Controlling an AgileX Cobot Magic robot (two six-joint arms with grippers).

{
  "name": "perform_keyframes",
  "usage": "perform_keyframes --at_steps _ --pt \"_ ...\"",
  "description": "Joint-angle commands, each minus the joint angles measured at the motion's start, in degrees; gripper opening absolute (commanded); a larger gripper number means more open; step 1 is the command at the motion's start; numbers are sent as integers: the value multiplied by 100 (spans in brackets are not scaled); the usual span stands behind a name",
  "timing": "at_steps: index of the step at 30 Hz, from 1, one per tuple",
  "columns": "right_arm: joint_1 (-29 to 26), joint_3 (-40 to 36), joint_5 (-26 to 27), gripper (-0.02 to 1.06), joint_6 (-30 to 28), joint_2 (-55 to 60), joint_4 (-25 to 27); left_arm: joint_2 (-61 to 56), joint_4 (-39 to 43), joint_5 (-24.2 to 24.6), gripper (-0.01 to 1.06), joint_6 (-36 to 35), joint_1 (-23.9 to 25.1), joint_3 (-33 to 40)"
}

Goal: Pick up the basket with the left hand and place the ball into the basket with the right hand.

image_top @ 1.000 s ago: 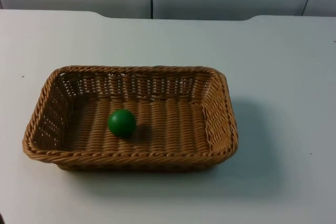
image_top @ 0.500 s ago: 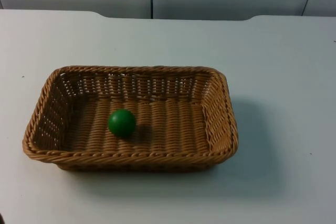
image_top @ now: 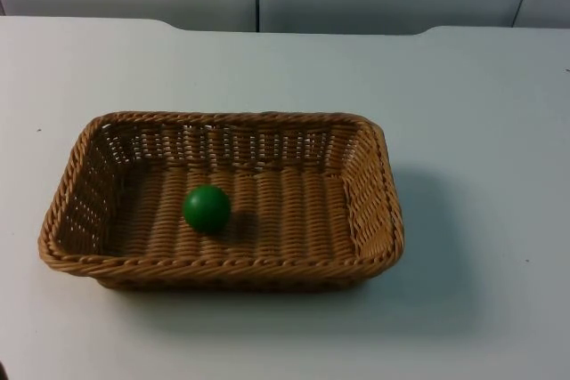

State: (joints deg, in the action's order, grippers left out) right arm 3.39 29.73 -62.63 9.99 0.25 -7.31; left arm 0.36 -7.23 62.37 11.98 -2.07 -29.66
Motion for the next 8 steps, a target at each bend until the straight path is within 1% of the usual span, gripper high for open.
perform_keyframes --at_steps 1,2,3,6,8 --pt "-455 -35 54 0 -38 -25 12 -36 12 -24 0 -38 -36 19" --pt "-802 -35 54 0 -38 -25 12 -36 12 -24 0 -38 -36 19" --pt "-802 -35 54 0 -38 -25 12 -36 12 -24 0 -38 -36 19" --pt "-1370 -35 54 0 -38 -25 12 -36 12 -24 0 -38 -36 19" --pt "-1428 -35 54 0 -38 -25 12 -36 12 -24 0 -38 -36 19"
